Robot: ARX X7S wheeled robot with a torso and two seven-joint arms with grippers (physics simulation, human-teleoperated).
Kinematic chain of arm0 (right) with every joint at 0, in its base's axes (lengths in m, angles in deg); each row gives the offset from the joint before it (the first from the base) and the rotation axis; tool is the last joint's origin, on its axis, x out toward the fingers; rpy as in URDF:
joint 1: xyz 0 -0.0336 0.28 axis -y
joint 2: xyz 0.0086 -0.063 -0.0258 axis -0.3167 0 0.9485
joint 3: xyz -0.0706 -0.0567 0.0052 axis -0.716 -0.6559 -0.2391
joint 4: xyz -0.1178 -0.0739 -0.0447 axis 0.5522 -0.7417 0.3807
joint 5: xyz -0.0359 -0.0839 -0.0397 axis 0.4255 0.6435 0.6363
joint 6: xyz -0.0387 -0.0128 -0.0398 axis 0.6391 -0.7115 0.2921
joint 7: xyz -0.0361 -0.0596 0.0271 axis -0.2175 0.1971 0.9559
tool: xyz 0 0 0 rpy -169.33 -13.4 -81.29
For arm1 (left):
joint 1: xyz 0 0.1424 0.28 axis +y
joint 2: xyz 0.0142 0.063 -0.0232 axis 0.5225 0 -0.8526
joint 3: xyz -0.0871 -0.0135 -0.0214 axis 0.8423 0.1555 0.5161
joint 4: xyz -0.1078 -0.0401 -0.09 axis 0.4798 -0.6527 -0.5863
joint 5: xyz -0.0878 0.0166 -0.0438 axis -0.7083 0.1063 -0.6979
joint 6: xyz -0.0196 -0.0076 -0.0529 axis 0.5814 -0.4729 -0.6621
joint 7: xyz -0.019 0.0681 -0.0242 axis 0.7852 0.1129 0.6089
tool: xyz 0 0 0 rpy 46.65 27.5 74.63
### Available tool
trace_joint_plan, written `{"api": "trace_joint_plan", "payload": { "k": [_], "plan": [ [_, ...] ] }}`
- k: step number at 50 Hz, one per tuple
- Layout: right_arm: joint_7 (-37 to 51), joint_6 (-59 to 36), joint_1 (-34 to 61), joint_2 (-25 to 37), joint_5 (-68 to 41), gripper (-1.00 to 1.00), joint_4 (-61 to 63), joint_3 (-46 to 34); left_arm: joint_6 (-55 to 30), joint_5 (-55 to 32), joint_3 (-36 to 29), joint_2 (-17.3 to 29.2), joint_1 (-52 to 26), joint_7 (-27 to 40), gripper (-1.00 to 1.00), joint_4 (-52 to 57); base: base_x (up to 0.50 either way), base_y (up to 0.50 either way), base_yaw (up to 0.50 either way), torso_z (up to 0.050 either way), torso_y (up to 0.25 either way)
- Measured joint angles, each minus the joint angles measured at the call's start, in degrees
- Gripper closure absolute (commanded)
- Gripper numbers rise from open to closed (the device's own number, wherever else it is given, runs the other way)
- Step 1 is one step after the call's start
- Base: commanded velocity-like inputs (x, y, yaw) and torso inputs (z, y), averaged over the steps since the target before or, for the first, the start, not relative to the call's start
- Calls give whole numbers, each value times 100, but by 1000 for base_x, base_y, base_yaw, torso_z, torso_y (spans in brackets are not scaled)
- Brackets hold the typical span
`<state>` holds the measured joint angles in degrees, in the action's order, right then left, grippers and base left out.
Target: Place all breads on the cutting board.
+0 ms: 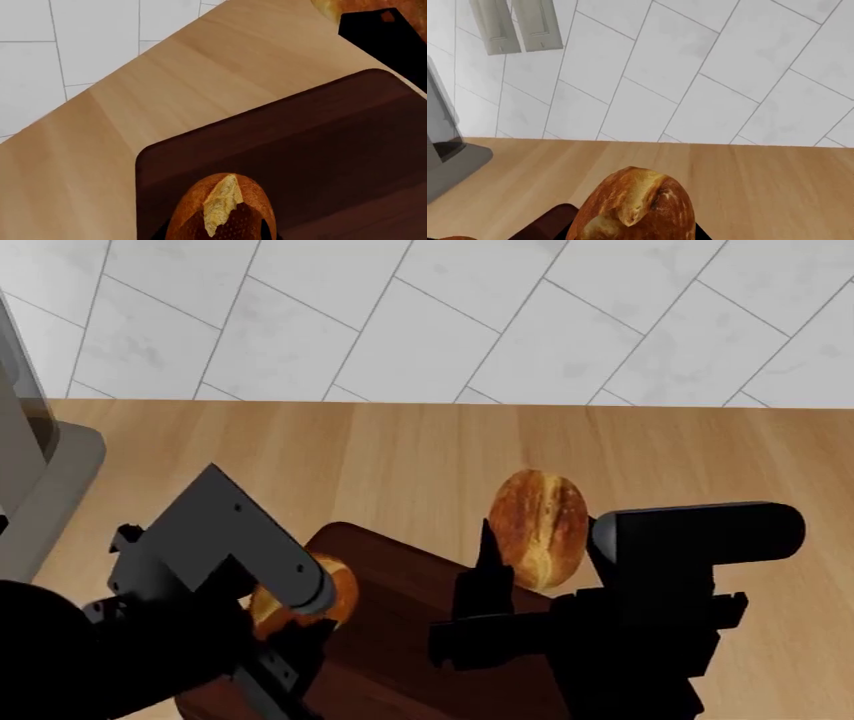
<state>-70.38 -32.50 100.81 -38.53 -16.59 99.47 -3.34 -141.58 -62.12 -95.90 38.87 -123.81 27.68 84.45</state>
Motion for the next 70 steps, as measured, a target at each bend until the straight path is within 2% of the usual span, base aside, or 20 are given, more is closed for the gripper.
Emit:
{"api": "trace_joint_plan", "payload": {
  "k": [70],
  "plan": [
    [404, 37, -8, 5, -541, 100, 94, 105, 633, 963, -787, -593, -127, -1314, 100, -1556, 13, -4, 2, 0, 0]
  ]
}}
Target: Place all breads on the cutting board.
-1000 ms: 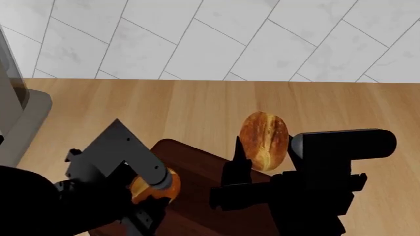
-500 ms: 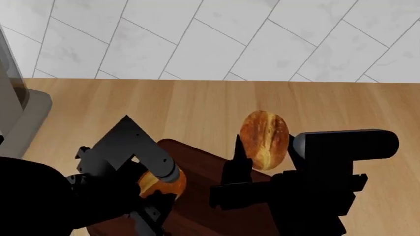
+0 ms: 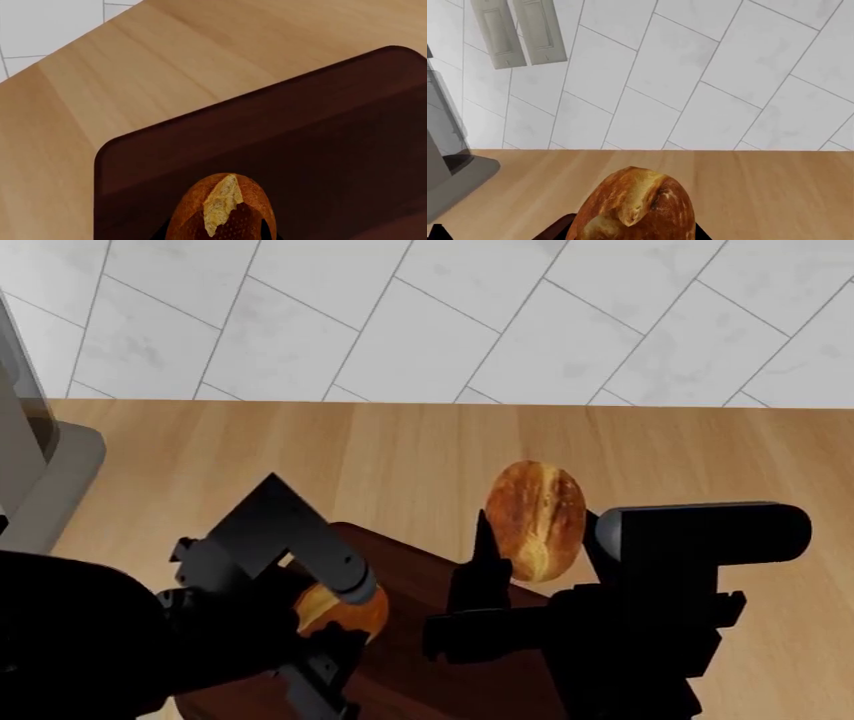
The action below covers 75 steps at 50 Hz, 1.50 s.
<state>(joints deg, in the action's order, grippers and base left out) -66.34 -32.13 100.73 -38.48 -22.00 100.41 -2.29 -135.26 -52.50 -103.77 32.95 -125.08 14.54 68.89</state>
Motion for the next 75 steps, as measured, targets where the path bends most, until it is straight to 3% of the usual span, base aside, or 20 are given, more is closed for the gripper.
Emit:
{"api": "trace_joint_plan", "payload": {
  "k": [38, 39, 53, 75],
  "plan": [
    [153, -24, -3, 3, -241, 100, 21, 40, 378, 434, -235, -314, -64, -467, 100, -745, 16, -6, 1, 0, 0],
    [156, -22, -3, 3, -248, 100, 19, 44, 384, 437, -236, -315, -63, -473, -100, -752, 17, -7, 0, 0, 0],
    [211, -60, -7, 5, -335, 100, 25, 62, 256, -104, 66, -84, 20, -3, -100, -111, 9, -7, -1, 0, 0],
    [379, -657, -18, 7, -577, 100, 530, 178, 127, -2239, 1699, 1171, -269, 2086, -100, 2706, 8, -8, -4, 0, 0]
  ]
}}
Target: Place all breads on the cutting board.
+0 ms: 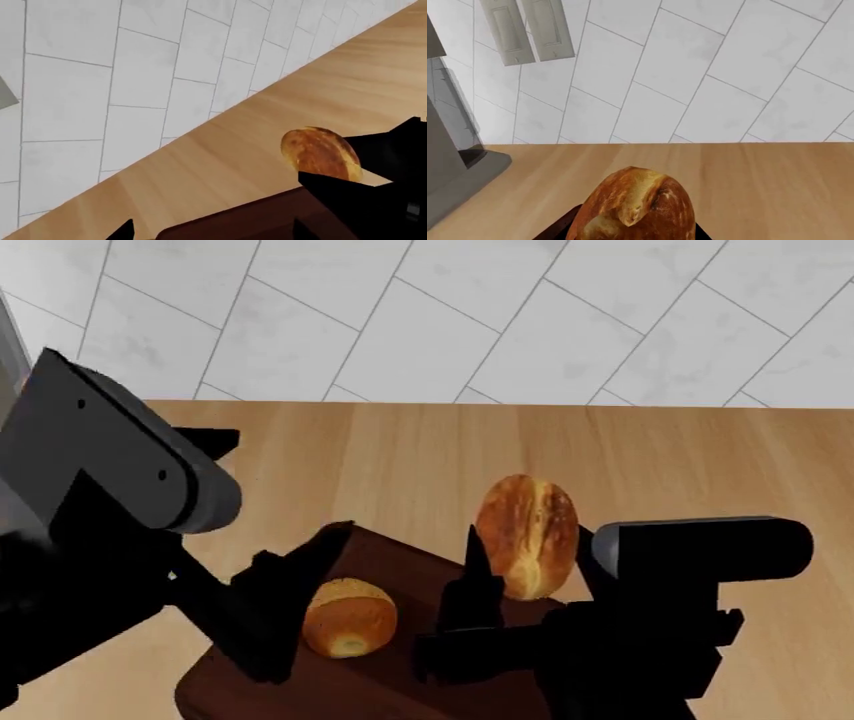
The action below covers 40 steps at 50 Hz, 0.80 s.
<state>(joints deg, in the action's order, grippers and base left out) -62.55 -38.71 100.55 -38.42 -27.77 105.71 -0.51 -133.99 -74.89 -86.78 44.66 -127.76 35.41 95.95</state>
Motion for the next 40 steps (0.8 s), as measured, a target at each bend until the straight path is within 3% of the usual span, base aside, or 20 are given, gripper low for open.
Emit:
{"api": "trace_joint_plan", "payload": {
  "k": [9, 20, 40],
  "plan": [
    [1214, -637, -68, 7, -1725, 100, 394, 752, 251, -773, 651, 705, 23, 674, -100, 868, 34, -9, 1, 0, 0],
    [2237, -850, -99, 5, -3172, 100, 311, 1118, 422, -1092, 992, 1077, 142, 929, -100, 1335, 71, -10, 15, 0, 0],
    [2716, -521, -75, 29, -3477, 100, -469, 886, 653, -1300, 1244, 1315, 349, 1009, -100, 1731, 51, -16, 9, 0, 0]
  ]
}}
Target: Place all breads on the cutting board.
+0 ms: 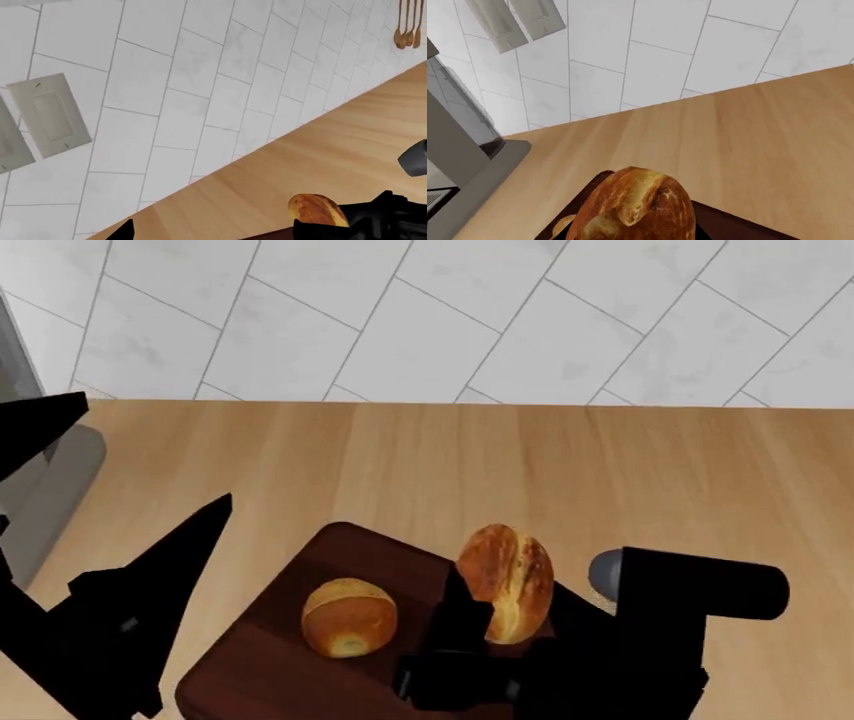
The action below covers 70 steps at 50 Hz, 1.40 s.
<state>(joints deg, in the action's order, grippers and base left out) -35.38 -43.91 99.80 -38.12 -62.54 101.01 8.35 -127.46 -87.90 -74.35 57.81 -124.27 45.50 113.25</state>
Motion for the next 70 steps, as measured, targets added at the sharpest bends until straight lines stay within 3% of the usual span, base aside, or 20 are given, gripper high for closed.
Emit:
{"api": "trace_joint_plan", "payload": {
  "k": [25, 70],
  "plan": [
    [307, 15, 92, 21, 306, 100, -616, -937, 185, 103, 154, 98, 277, -259, -100, 141, 19, -27, -12, 0, 0],
    [177, 895, 131, 51, 809, 100, -1785, -1348, 365, -52, 279, 266, 463, -309, -100, 365, 0, -34, -27, 0, 0]
  ]
}}
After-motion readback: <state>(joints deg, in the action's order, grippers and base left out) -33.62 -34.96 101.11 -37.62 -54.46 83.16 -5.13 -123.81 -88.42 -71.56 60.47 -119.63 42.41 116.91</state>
